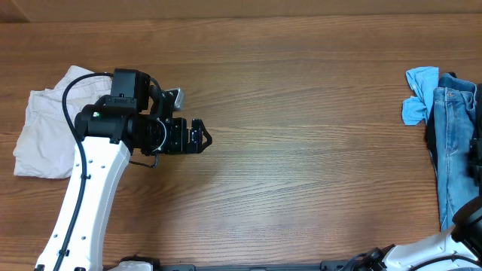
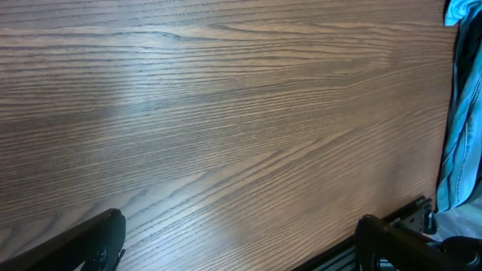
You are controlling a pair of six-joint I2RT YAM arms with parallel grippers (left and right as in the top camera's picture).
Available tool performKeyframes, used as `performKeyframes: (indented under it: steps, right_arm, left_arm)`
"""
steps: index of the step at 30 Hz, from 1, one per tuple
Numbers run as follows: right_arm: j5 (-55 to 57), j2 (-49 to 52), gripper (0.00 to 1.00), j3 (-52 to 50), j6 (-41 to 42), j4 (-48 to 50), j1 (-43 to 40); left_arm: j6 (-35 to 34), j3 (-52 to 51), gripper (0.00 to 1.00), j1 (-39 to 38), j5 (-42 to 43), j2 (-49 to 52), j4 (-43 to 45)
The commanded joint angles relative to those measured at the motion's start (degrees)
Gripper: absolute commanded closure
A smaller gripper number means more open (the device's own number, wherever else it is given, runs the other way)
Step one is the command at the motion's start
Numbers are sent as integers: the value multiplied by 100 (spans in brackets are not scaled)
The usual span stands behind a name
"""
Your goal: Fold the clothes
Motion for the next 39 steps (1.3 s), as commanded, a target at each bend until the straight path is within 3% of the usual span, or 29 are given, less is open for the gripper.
performKeyframes:
  steps: [1,2,3,10,14,19,22,27,33,36,39]
  right_arm:
    - [61,-57,69,125,81,59,-24]
    - [-205,-61,89,201,-31,46,-22]
    - [-444,-81,96,275,-98,-7,-22]
    - [-2426,-916,96,599,-634,-177,304]
    - [-2966,-1561,96,599,-796,-208,1241]
    - [-2865,-1637,96,592,-1102,-354,3462]
    - [-2205,-1521,96,592,-1097,-68,5469]
    - [-1687,-1239,96,592,-1102,304,7335]
    - [-1633,-811,96,592,-1388,608,8835]
    - [-1631,-807,79,592,-2011,601,9364]
    - [-1624,-839,71,595,-2339,575,9707]
  left_arm:
    - [70,151,0,31,63,28,15]
    - [70,151,0,31,63,28,15]
    - [70,151,0,31,63,28,15]
    - [70,151,0,31,66,28,17]
    - [83,208,0,39,-111,28,-74]
    - [404,1207,0,474,-131,28,-824]
    - [684,2415,0,855,-133,28,-1292]
    - [894,3217,0,911,-555,26,-1563]
    - [1023,3279,0,911,-903,28,-1633]
    - [1023,3279,0,911,-1178,28,-1631]
    - [1104,3279,0,911,-1285,31,-1611]
